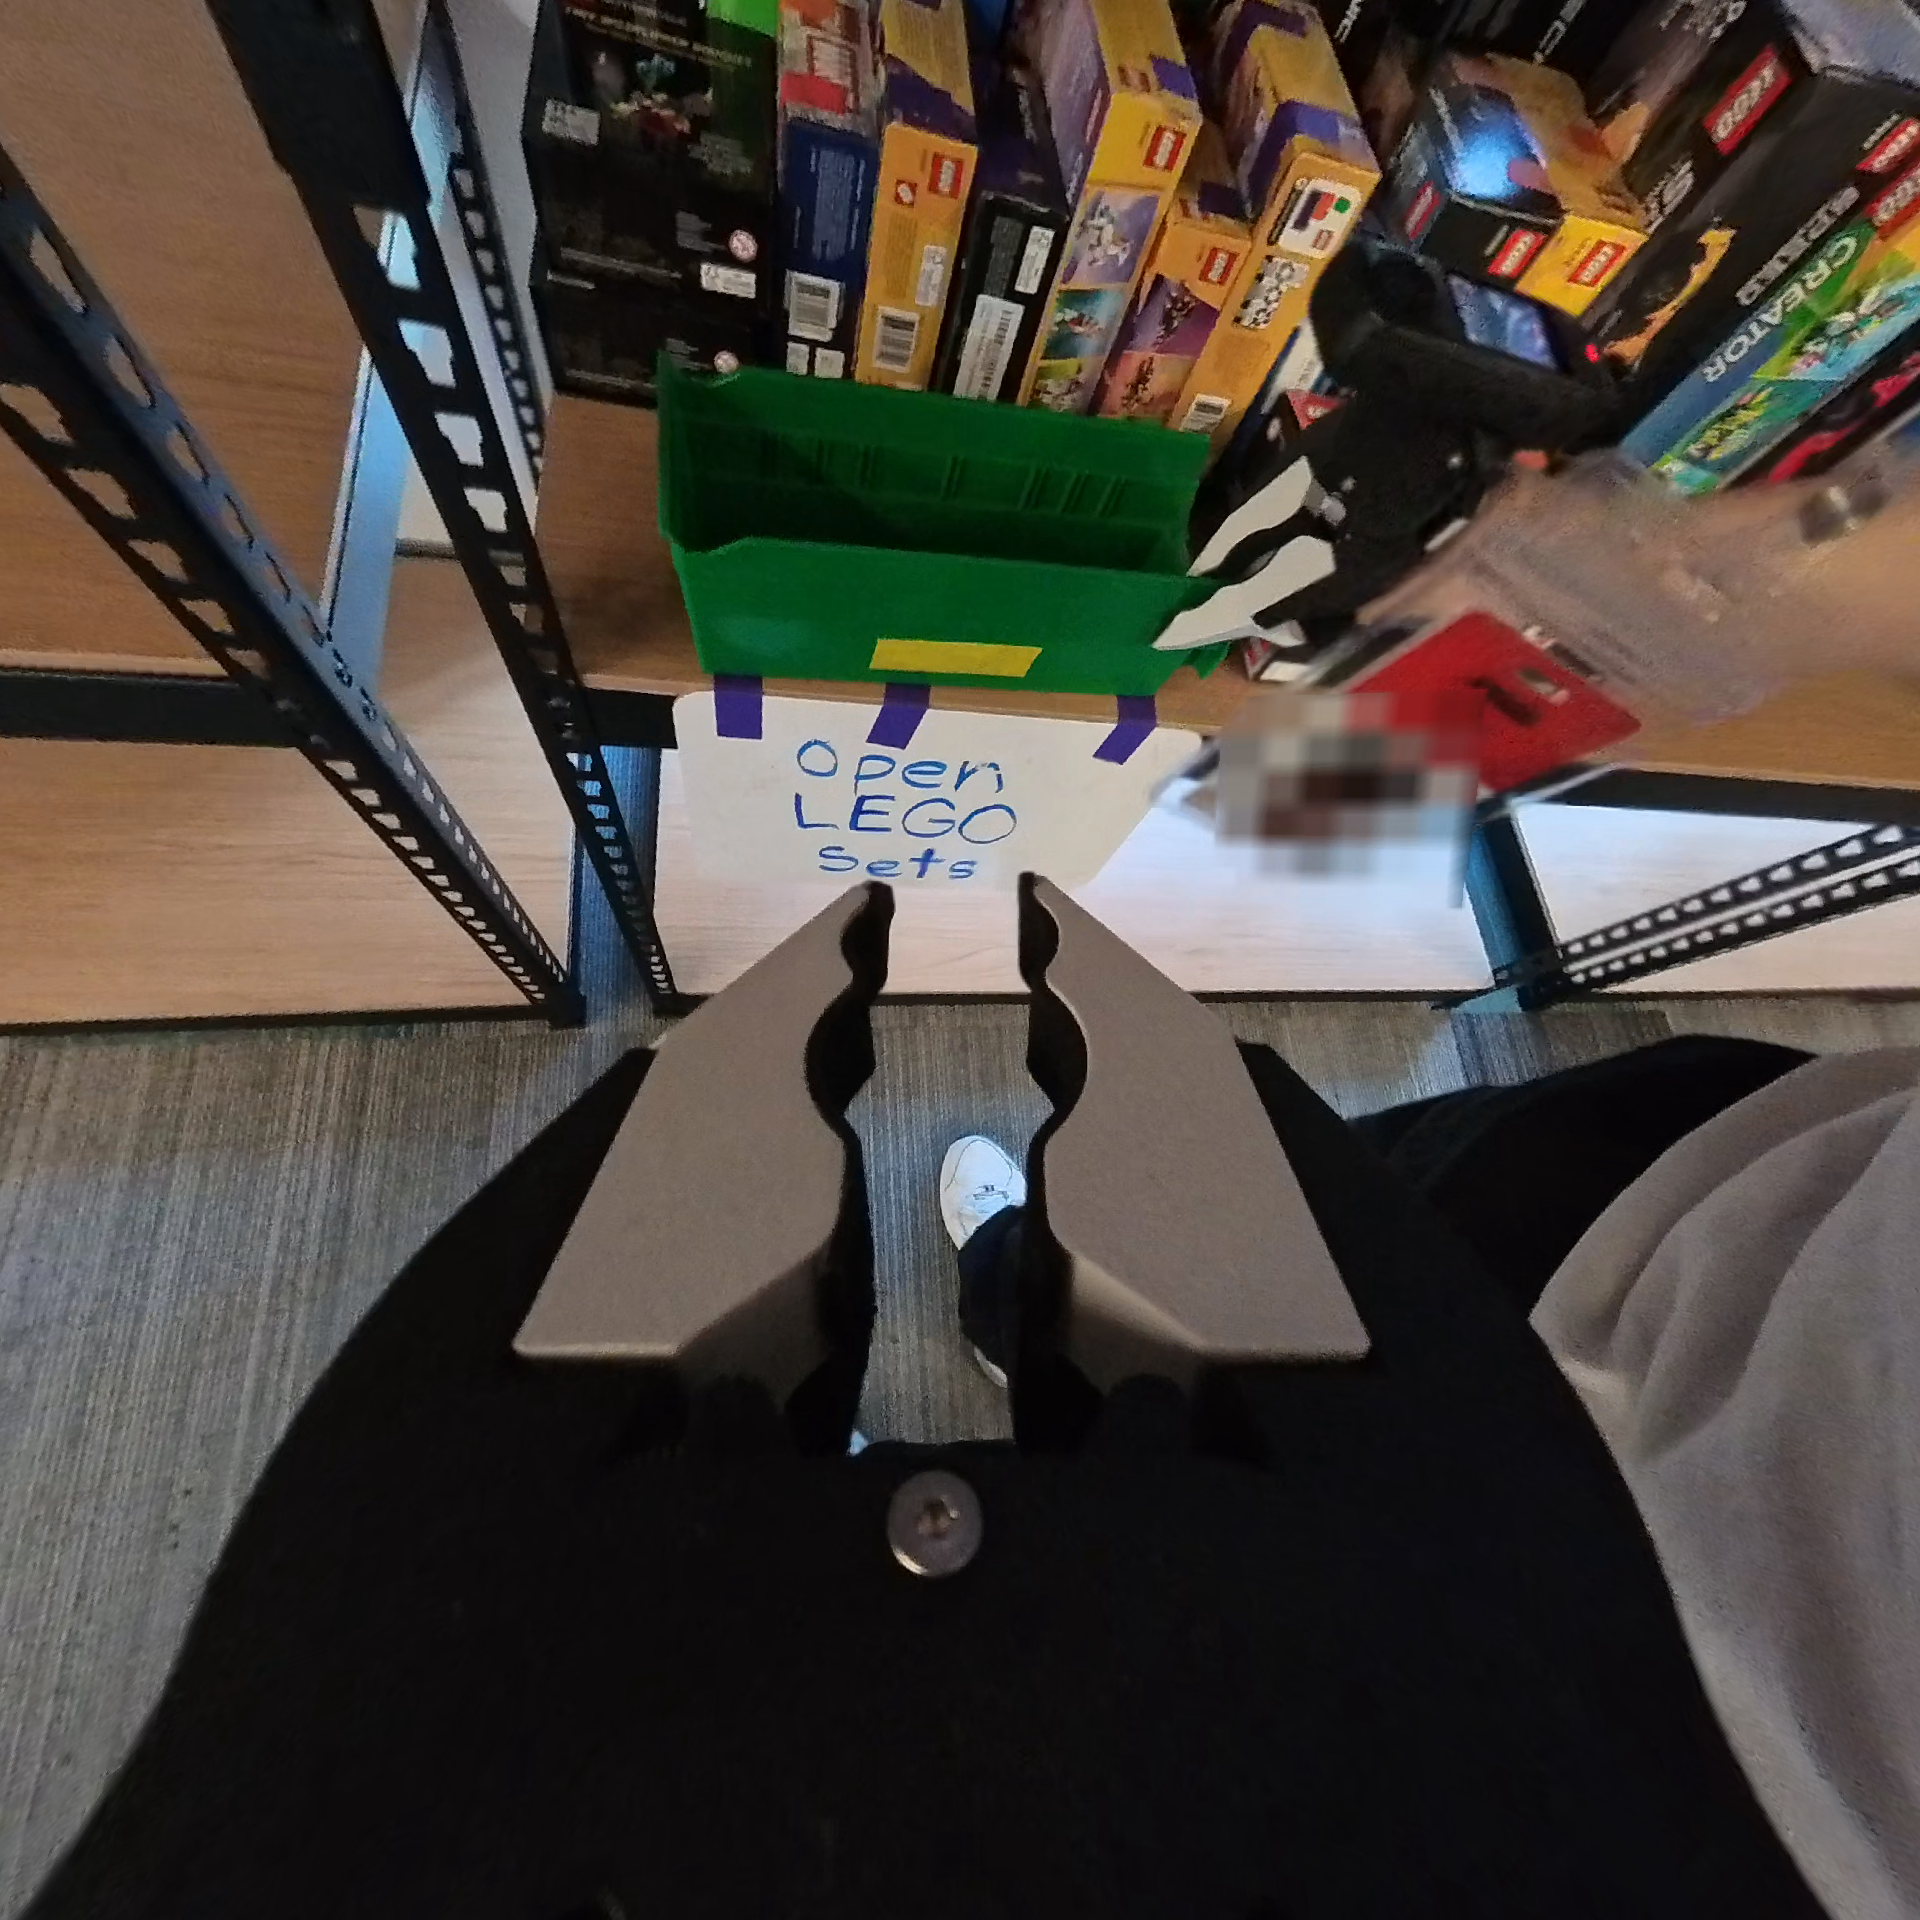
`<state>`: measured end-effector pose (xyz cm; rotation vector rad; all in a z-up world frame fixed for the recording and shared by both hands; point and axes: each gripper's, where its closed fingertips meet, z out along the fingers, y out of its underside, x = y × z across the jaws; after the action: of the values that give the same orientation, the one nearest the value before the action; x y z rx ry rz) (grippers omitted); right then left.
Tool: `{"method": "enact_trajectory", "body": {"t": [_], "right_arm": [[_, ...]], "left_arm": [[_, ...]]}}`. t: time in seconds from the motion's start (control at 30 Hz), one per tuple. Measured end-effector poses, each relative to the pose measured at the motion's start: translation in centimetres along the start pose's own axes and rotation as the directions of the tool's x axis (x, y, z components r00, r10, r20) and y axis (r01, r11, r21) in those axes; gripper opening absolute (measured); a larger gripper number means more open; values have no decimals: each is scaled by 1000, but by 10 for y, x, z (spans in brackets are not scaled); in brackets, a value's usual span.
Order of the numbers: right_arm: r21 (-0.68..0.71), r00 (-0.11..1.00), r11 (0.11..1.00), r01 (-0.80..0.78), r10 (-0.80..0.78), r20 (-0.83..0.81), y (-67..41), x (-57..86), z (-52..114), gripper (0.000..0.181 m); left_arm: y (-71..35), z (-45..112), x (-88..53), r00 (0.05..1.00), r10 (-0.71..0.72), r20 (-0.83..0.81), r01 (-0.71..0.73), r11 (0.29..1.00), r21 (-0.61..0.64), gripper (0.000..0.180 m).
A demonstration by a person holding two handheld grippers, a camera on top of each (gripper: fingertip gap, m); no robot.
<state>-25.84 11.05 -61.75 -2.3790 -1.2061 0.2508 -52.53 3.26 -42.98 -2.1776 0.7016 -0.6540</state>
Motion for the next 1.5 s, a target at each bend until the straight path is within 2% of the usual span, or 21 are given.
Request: {"method": "enact_trajectory", "body": {"t": [0.17, 0.4, 0.53, 0.7, 0.93, 1.5], "right_arm": [[-1, 1000, 1000, -15, 15, 25, 2, -1, 0, 2], [8, 990, 990, -142, 142, -19, 5, -5, 1, 2], [30, 984, 984, -173, 174, -34, 4, -9, 1, 2], [4, 990, 991, -136, 136, -29, 3, -15, 1, 2], [-43, 997, 996, -82, 82, -12, 4, -15, 1, 2], [-66, 999, 997, 39, -37, 33, 7, -11, 2, 2]], "left_arm": [[-2, -13, 3, 997, 65, -35, -64, 998, 18, 23], [36, -54, 0, 985, 139, -102, -138, 990, 14, 23], [74, -97, -12, 989, 124, -85, -125, 992, -3, 23], [119, -153, -27, 998, 55, -7, -55, 998, -24, 22], [147, -178, -29, 999, 31, 32, -29, 998, -50, 21], [125, -136, -17, 999, 42, -11, -43, 997, -60, 22]]}}
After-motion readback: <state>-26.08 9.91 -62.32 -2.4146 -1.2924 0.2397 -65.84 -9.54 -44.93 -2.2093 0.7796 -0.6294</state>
